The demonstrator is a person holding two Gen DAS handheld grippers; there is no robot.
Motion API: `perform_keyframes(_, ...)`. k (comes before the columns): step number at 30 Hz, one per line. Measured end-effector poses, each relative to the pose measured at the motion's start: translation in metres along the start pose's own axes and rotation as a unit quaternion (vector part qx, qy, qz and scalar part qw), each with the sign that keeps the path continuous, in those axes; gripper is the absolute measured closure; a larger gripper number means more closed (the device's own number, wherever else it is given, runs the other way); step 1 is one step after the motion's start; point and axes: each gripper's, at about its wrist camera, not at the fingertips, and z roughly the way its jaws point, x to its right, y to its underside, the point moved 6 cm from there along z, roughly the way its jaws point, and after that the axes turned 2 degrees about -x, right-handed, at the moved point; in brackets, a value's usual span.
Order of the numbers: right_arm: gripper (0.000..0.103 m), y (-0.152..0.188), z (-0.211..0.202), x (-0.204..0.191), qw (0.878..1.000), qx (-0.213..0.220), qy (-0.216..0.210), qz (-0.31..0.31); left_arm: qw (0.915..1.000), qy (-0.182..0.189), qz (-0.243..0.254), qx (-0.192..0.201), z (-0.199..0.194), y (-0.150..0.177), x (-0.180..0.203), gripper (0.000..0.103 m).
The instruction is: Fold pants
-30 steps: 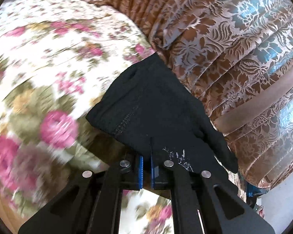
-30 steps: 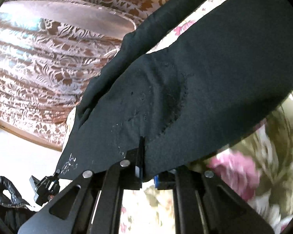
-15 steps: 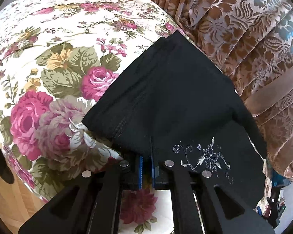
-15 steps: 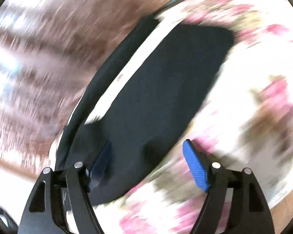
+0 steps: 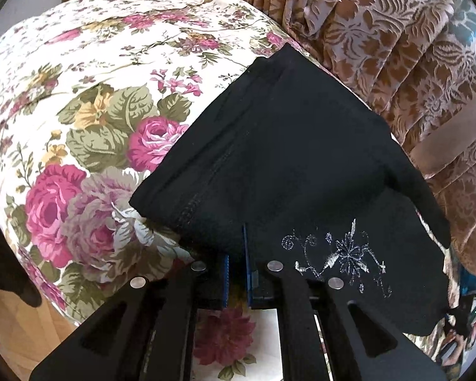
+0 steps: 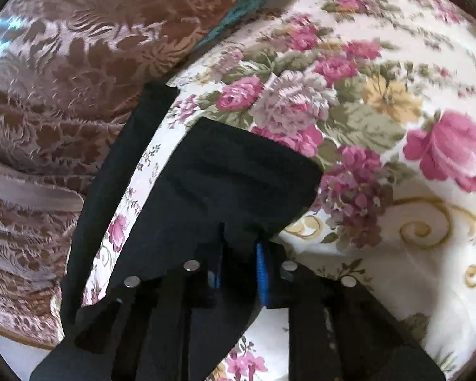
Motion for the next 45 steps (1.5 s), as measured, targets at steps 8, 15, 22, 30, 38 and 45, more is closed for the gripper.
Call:
perform_keyframes(8, 0.093, 0.025, -0.070, 0.021, 0.995, 0.050, 0.073, -0.037, 0.9996, -0.010, 0.025, -0.003, -0.001, -0.001, 0.003, 0.098)
perform_keyframes(15, 0.087, 0.046, -0.049, 0.053, 0.994, 0.023, 0.108, -0.010, 0.9979, -0.032, 0.054, -0.013, 0.005, -0.002, 0.004, 0.085)
perform_keyframes(22, 0.007, 0.030, -0.095, 0.058, 0.984, 0.105, 0.143, 0.009, 0.9971, -0.050, 0.045, 0.037, -0.041, -0.027, -0.017, 0.057)
perform_keyframes(30, 0.006, 0.053, -0.092, -0.059, 0.989, 0.087, 0.014, -0.121, 0.9960, 0.038, 0.054, 0.059, -0.048, -0.094, 0.028, 0.057)
perform_keyframes(38, 0.007, 0.145, -0.001, -0.180, 0.966, -0.054, -0.081, -0.238, 0.9964, 0.073, 0.040, -0.012, 0.032, -0.159, 0.078, 0.057)
perform_keyframes(45, 0.007, 0.171, 0.034, -0.208, 0.956, -0.089, -0.084, -0.268, 0.9982, 0.046, 0.034, -0.020, 0.095, -0.239, 0.096, 0.027)
